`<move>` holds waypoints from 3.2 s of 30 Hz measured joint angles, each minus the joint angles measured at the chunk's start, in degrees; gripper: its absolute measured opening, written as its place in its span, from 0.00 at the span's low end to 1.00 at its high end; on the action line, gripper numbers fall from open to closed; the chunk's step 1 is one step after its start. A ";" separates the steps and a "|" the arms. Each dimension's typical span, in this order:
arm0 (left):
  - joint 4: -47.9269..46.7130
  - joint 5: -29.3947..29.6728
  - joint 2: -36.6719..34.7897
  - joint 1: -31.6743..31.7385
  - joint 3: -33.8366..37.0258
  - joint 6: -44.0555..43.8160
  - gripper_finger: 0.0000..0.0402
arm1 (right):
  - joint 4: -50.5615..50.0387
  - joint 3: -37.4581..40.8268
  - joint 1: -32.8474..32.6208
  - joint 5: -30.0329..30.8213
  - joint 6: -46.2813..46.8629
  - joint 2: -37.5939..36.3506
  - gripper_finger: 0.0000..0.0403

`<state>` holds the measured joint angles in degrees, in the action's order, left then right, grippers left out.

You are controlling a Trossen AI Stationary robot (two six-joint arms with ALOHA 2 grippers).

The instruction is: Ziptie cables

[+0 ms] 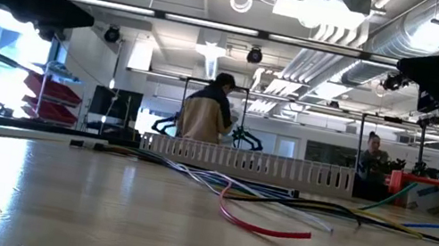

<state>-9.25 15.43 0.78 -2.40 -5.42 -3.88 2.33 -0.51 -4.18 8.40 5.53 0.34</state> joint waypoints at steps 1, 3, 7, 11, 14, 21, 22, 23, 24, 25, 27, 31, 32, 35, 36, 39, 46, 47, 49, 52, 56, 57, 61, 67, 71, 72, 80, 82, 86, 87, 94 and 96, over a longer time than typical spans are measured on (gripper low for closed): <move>-0.01 0.01 0.00 0.01 0.01 0.00 0.00 | 0.02 0.01 -0.01 0.00 0.00 0.02 0.00; 0.00 0.00 0.00 0.00 0.01 0.00 0.00 | 0.01 0.01 0.00 0.00 -0.01 0.02 0.00; 0.00 -0.01 0.02 0.00 0.00 0.00 0.00 | 0.02 0.00 0.01 0.00 -0.01 0.01 0.00; 0.01 0.01 0.01 -0.01 0.00 0.00 0.00 | 0.01 0.00 0.01 0.01 0.00 0.01 0.00; 0.00 0.00 0.01 0.01 0.01 0.00 0.00 | 0.02 0.02 0.01 0.00 -0.01 0.02 0.00; 0.00 -0.01 0.01 0.00 0.01 0.00 0.00 | 0.00 0.01 0.00 0.00 -0.01 0.00 0.00; -0.01 0.00 0.00 -0.01 0.01 0.00 0.00 | 0.01 0.02 0.00 0.00 -0.01 0.02 0.00; -0.01 -0.01 0.01 0.01 0.01 0.00 0.00 | 0.00 0.01 0.01 0.00 0.00 0.01 0.00; 0.00 0.01 0.01 0.00 0.00 0.00 0.00 | 0.00 0.00 0.01 0.00 -0.01 0.02 0.00; -0.01 0.00 0.00 0.00 0.00 0.00 0.00 | 0.00 0.02 -0.01 0.00 0.01 0.00 0.00; 0.01 -0.01 0.00 0.01 0.01 0.00 0.00 | 0.02 0.01 0.01 0.00 0.00 0.01 0.00; 0.03 -0.01 0.00 -0.01 0.01 0.00 0.00 | 0.00 0.02 -0.01 0.00 -0.01 0.02 0.00; 0.03 0.00 0.01 0.00 -0.01 0.00 0.00 | 0.02 0.00 0.00 0.00 -0.01 0.02 0.00; 0.03 -0.01 0.02 0.01 -0.01 0.00 0.00 | 0.02 0.02 0.00 0.00 -0.01 0.01 0.00; 0.05 -0.01 0.02 0.01 0.01 -0.02 0.00 | 0.00 0.00 0.00 0.00 -0.01 0.00 0.00; 0.05 -0.01 0.01 0.01 0.00 -0.02 0.00 | 0.00 0.00 -0.01 0.00 0.00 0.02 0.00; 1.88 0.78 0.02 0.01 -0.01 -2.87 0.00 | 0.00 0.02 -0.01 0.00 -0.01 0.02 0.00; 3.16 0.79 0.21 0.01 0.01 -4.63 0.00 | 0.02 0.00 -0.01 0.00 -0.01 0.00 0.00; 6.71 0.66 1.33 0.00 0.01 -6.16 0.01 | 0.00 0.01 -0.01 0.00 -0.01 0.02 0.00; 12.15 0.60 5.48 0.00 0.01 -5.81 0.04 | 0.01 0.00 0.00 0.01 -0.02 0.02 0.00; 23.48 3.47 17.20 0.00 0.01 -3.79 0.11 | 0.04 0.01 0.01 0.81 -1.73 0.02 0.00; 26.67 4.02 21.14 0.01 0.01 -3.25 0.13 | 0.04 0.01 0.01 0.96 -2.94 0.02 0.00; 36.68 4.22 36.77 0.03 -0.78 -3.13 0.22 | 0.35 0.00 0.01 0.90 -4.46 0.02 0.00; 25.51 3.31 52.63 0.25 -9.02 -2.80 0.37 | 2.74 0.02 0.01 0.68 -4.06 0.00 0.00; 8.90 1.64 58.54 0.23 -16.41 -2.56 0.45 | 2.79 0.01 0.01 0.68 -4.07 0.00 0.00; 5.21 1.82 59.57 0.23 -17.69 -3.39 0.46 | 2.74 0.01 0.01 0.68 -4.06 0.00 0.00; -1.04 7.31 63.04 0.74 -15.87 -8.51 0.50 | 2.42 0.02 0.01 0.66 -6.61 0.02 0.00; 0.06 10.08 62.97 1.41 -14.78 -9.55 0.50 | 1.71 0.01 0.01 0.66 -6.13 0.02 0.00; 4.94 8.48 62.99 3.94 -11.85 -9.54 0.50 | 0.48 0.01 0.01 0.63 -4.05 0.02 0.00; 5.81 7.05 62.99 4.74 -11.19 -9.54 0.50 | 0.48 0.00 0.01 0.61 -3.51 0.02 0.00; 11.93 4.16 62.99 10.96 -6.13 -9.00 0.41 | 1.06 0.00 0.01 0.96 -3.70 0.02 0.00; 15.44 1.51 62.99 12.28 -4.26 -8.37 0.36 | 1.93 0.02 0.01 1.20 -4.03 0.02 0.00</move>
<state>6.20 16.94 63.77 9.88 -9.68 -12.25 4.26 -0.49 -4.16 9.60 1.50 0.36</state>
